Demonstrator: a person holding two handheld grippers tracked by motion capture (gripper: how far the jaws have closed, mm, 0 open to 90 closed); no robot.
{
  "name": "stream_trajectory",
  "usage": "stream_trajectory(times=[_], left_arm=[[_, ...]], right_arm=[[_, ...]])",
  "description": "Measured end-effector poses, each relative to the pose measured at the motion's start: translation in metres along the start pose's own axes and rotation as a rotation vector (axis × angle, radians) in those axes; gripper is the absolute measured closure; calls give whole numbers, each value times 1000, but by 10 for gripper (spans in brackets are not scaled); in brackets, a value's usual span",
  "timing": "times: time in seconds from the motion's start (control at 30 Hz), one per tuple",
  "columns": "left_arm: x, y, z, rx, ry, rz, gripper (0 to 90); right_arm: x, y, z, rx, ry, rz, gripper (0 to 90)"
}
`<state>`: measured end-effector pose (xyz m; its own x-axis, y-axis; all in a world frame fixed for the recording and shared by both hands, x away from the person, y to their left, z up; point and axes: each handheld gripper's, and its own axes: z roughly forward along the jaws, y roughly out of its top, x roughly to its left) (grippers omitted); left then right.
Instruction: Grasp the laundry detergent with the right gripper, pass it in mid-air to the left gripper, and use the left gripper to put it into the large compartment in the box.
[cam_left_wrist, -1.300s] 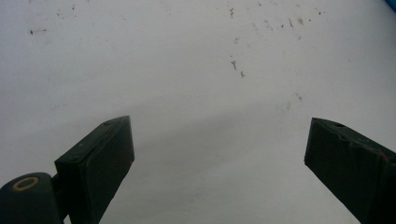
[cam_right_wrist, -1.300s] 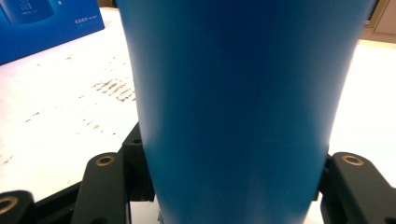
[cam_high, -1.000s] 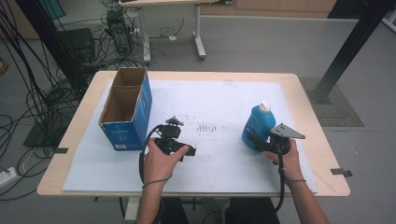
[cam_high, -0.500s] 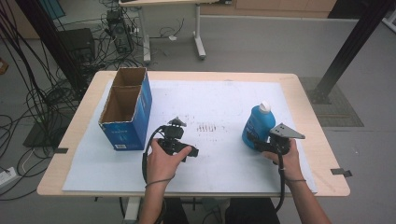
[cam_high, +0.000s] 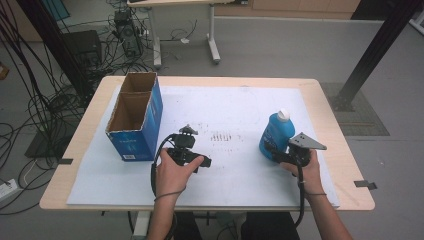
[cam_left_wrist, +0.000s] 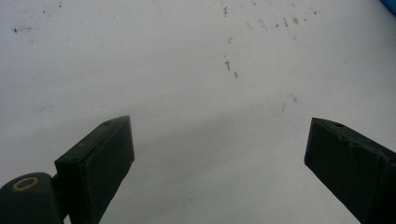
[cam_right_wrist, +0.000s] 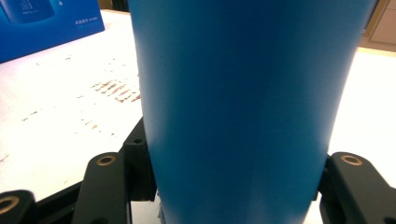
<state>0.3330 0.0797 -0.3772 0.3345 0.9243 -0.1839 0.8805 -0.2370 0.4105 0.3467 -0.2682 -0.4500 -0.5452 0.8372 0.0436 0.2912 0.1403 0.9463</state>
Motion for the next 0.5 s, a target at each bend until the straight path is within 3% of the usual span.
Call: stream_trajectory(times=[0.5], left_arm=[[3,-1,-5,-13,4,-5,86]], right_arm=[[-1,-1,0,-11,6,0,414]])
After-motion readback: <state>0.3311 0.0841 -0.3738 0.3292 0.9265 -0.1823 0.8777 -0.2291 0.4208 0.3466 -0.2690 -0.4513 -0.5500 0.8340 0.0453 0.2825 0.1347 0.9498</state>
